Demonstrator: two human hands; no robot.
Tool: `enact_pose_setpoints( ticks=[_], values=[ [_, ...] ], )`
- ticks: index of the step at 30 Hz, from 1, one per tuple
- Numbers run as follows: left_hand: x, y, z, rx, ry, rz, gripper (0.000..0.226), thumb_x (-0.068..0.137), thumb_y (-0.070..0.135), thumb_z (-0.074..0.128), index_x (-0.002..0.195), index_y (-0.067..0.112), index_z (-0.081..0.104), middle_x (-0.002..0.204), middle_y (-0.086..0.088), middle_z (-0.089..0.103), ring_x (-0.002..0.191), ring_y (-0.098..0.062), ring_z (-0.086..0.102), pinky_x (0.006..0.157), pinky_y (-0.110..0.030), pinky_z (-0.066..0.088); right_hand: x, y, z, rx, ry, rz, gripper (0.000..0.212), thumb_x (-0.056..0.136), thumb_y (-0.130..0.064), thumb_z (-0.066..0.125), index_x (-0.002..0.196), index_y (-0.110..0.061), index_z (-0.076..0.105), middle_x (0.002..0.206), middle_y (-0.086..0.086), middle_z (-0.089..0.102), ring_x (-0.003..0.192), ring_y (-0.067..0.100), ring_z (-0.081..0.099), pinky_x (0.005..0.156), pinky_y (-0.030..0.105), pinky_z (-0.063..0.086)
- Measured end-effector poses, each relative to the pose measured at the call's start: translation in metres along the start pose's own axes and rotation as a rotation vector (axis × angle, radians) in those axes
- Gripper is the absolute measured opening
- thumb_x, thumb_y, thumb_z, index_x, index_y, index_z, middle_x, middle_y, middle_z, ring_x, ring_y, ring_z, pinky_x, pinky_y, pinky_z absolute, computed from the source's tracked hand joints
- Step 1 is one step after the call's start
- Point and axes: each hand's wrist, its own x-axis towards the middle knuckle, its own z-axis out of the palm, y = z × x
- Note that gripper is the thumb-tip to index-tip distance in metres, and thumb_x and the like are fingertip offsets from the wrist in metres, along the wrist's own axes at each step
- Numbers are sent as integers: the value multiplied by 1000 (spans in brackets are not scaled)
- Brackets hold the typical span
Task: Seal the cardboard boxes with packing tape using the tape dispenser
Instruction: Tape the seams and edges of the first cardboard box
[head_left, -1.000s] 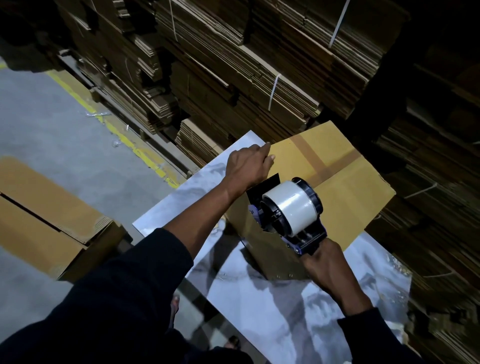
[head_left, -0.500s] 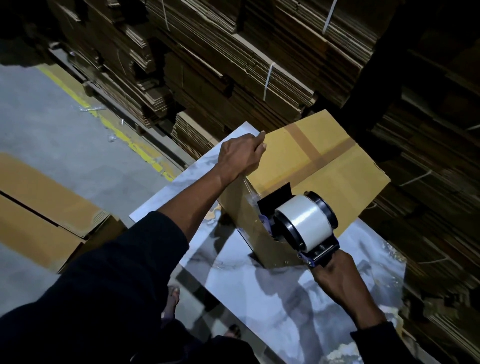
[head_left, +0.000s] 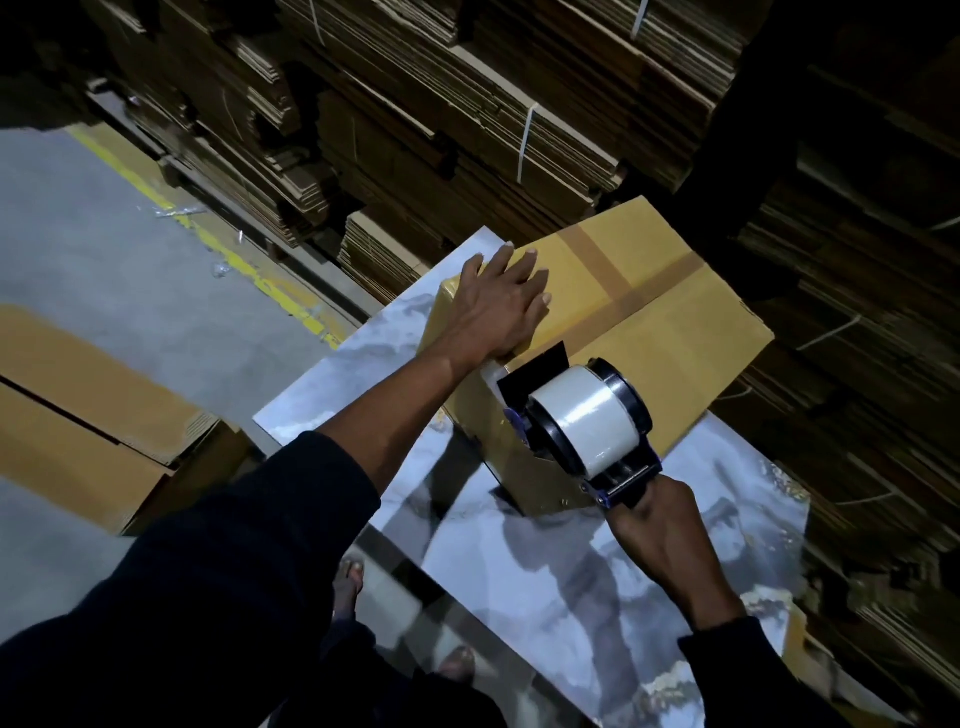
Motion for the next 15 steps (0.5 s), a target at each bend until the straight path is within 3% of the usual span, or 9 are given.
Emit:
enact_pose_setpoints(
  ticks=[2, 5, 8, 11, 13, 15],
  values=[
    [1, -2, -2, -14, -12, 0, 65, 103, 49, 12, 153, 26, 46, 167, 1, 33, 158, -27, 19, 117, -51, 20, -1, 0, -1, -15, 22, -21, 39, 69, -34, 57, 62, 3, 46, 55, 19, 52, 49, 21, 34, 50, 34, 29],
    [1, -2, 1, -13, -23, 13, 65, 104, 50, 11, 154, 26, 45, 168, 1, 32, 158, -27, 19, 117, -51, 21, 0, 2, 0, -55, 26, -23, 40, 74, -26, 65, 64, 9, 49, 60, 27, 56, 51, 23, 37, 52, 33, 30],
    [0, -3, 2, 0, -6, 7, 68, 103, 52, 8, 153, 27, 46, 168, 2, 33, 158, -27, 21, 117, -53, 22, -2, 5, 0, -66, 46, -34, 39, 75, -27, 65, 65, 8, 51, 60, 25, 58, 50, 32, 45, 50, 36, 37],
    [1, -4, 3, 9, -10, 5, 68, 103, 52, 9, 155, 27, 44, 169, 2, 31, 158, -26, 20, 118, -54, 22, -6, 13, 0, -92, 68, -29, 33, 79, -12, 72, 64, 8, 50, 58, 24, 56, 54, 40, 53, 49, 42, 42],
    [2, -5, 5, 24, -11, 9, 69, 103, 53, 8, 156, 28, 43, 169, 2, 30, 158, -26, 20, 117, -54, 23, -11, 23, -3, -95, 59, -2, 32, 81, -10, 74, 61, 4, 53, 54, 20, 56, 53, 37, 55, 50, 44, 45],
    [2, -5, 7, 29, -2, 8, 68, 103, 53, 8, 155, 29, 44, 169, 2, 31, 158, -26, 20, 116, -54, 23, -18, 34, -7, -70, 48, 27, 33, 81, -7, 75, 55, -11, 54, 52, 9, 57, 52, 30, 55, 51, 40, 44]
  ],
)
